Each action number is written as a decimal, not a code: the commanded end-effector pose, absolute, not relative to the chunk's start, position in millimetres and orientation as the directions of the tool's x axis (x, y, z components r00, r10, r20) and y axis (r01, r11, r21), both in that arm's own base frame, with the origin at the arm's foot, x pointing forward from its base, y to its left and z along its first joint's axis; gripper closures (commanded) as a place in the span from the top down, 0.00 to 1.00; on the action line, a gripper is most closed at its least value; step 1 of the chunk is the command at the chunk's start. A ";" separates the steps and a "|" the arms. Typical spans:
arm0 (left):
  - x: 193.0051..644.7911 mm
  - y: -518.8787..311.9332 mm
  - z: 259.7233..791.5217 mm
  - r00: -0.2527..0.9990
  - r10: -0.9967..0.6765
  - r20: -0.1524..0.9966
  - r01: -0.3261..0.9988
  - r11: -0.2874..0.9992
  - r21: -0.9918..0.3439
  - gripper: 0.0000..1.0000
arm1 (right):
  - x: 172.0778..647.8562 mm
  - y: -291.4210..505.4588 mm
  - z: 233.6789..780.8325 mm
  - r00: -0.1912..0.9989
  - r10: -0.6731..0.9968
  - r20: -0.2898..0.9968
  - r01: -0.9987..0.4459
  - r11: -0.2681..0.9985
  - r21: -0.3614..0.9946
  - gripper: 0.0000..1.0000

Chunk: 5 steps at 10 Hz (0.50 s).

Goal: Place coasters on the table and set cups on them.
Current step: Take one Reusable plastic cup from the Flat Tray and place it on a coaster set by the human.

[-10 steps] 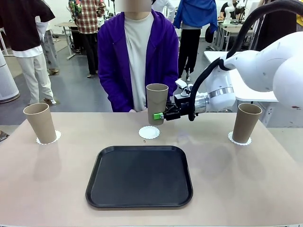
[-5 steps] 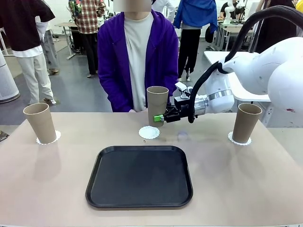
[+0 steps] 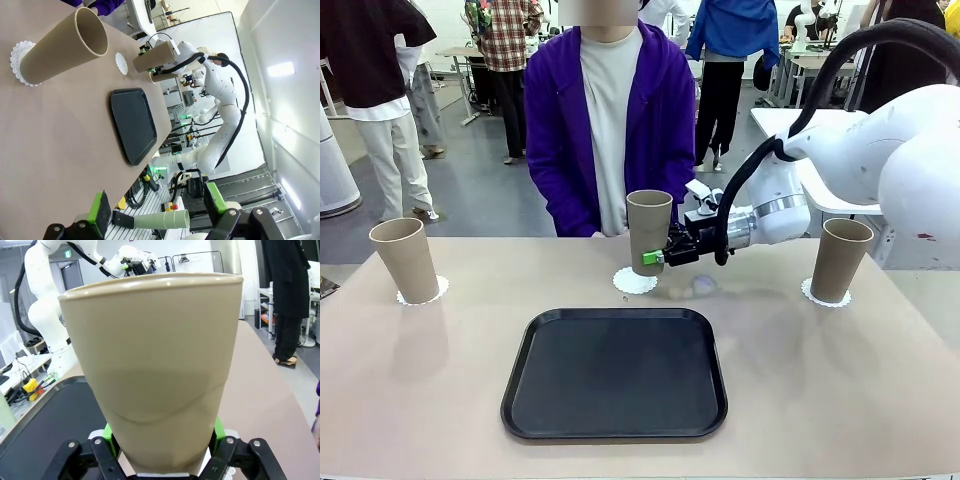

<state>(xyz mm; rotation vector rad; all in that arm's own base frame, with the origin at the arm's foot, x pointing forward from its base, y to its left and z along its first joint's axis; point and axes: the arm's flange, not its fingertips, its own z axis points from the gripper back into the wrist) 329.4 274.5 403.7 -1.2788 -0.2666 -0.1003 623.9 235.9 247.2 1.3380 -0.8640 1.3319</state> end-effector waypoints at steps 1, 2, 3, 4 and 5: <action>329.4 275.0 406.4 0.963 0.079 0.256 0.224 0.282 -0.933 1.00 | 638.0 247.8 236.5 0.086 0.190 0.978 -0.959 -0.252 0.133 0.81; 329.4 275.0 406.4 0.963 0.079 0.256 0.224 0.282 -0.933 1.00 | 640.4 248.9 233.6 0.069 0.175 0.982 -0.959 -0.261 0.114 0.81; 329.4 275.0 406.4 0.963 0.079 0.256 0.224 0.282 -0.933 1.00 | 643.5 251.1 230.6 0.050 0.167 0.985 -0.957 -0.272 0.095 0.81; 329.4 275.0 406.4 0.963 0.079 0.256 0.224 0.282 -0.933 1.00 | 644.9 252.7 227.2 0.048 0.161 0.986 -0.956 -0.279 0.092 0.81; 329.4 275.0 406.4 0.963 0.079 0.256 0.224 0.282 -0.933 1.00 | 647.2 254.3 223.0 0.032 0.151 0.988 -0.956 -0.284 0.075 0.81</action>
